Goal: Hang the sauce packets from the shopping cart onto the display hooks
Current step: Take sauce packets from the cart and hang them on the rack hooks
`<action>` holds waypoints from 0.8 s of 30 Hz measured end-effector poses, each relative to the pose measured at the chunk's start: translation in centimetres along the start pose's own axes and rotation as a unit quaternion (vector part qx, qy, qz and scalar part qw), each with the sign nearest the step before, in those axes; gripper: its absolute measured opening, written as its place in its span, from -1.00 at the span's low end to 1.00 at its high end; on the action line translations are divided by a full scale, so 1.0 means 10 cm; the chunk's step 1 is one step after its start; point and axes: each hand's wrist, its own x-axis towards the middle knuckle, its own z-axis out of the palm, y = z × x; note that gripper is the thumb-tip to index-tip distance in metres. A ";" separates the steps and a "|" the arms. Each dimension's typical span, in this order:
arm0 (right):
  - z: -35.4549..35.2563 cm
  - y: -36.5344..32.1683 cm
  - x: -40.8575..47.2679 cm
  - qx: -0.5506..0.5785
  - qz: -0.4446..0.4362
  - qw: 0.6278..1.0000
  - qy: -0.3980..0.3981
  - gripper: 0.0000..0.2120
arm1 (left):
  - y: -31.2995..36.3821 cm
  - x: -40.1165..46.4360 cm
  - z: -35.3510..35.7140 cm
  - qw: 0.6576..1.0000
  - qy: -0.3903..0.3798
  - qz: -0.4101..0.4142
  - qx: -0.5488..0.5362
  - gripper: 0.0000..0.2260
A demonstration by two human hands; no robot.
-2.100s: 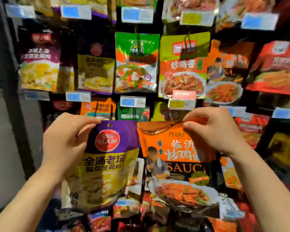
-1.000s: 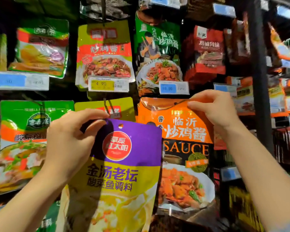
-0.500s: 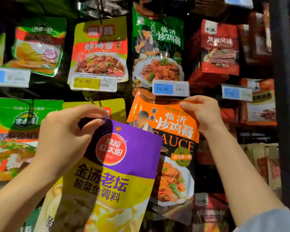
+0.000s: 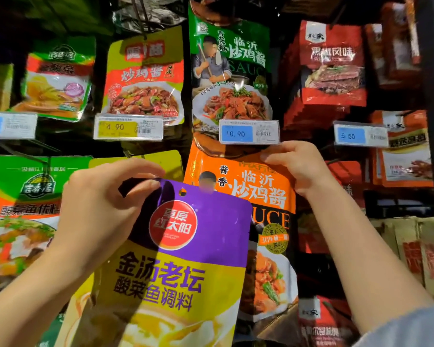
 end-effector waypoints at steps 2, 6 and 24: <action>0.01 0.04 0.02 -0.012 0.007 1.000 -0.001 -0.85 | 0.03 -0.01 0.00 1.000 -0.002 -0.002 0.002 -0.89; 0.05 0.07 0.04 -0.014 -0.007 1.000 0.005 -0.82 | 0.04 -0.03 0.03 1.000 -0.002 0.006 0.018 -0.87; 0.03 0.09 0.11 0.007 -0.031 0.999 0.024 -0.73 | 0.03 -0.04 0.16 1.000 -0.022 0.008 0.017 -0.92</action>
